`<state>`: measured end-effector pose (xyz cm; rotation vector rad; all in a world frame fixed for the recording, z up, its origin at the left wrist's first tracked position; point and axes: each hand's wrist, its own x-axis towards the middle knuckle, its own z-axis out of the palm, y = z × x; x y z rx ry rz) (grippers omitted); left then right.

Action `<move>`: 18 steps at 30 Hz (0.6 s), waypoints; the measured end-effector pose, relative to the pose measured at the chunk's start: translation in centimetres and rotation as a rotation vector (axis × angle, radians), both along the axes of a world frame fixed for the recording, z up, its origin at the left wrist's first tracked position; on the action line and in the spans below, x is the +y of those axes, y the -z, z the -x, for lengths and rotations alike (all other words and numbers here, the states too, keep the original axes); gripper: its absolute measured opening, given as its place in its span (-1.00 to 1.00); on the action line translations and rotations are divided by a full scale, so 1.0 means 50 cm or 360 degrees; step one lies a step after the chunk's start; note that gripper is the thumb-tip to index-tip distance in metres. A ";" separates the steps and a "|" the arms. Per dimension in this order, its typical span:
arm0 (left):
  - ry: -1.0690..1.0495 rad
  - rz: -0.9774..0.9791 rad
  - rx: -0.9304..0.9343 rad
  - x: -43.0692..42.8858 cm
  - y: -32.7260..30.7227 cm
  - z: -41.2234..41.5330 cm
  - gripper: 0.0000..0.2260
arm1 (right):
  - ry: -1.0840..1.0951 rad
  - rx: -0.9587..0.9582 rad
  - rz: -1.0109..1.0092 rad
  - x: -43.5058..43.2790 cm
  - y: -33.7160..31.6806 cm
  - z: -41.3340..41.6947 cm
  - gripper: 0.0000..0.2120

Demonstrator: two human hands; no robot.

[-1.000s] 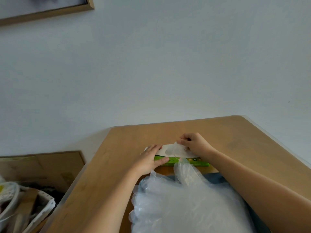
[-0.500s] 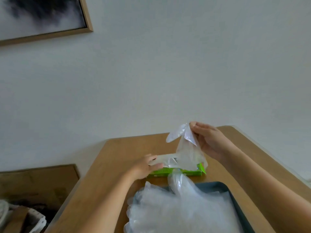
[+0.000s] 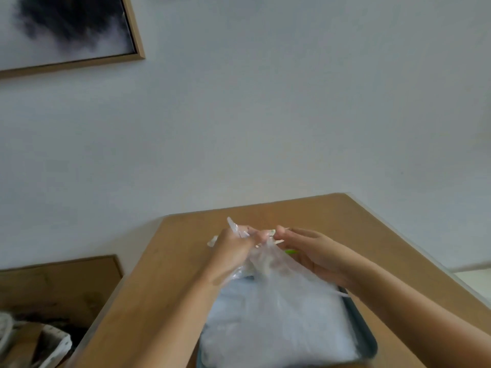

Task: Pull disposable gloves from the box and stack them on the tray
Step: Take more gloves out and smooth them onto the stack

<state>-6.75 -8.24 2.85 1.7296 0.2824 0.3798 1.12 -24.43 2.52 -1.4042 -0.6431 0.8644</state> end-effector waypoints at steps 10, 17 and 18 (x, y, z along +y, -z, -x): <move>-0.0205 0.0363 0.0259 0.013 0.011 0.058 -0.69 | -0.0197 -0.1687 0.0426 -0.066 0.048 0.131 -0.06; -0.0261 0.0455 0.0227 0.011 0.001 0.079 -0.82 | 0.0046 -0.2105 0.0494 -0.027 0.091 0.189 0.01; -0.0262 0.0492 0.0213 0.012 0.000 0.080 -0.83 | 0.0144 -0.2116 0.0480 -0.021 0.097 0.196 -0.07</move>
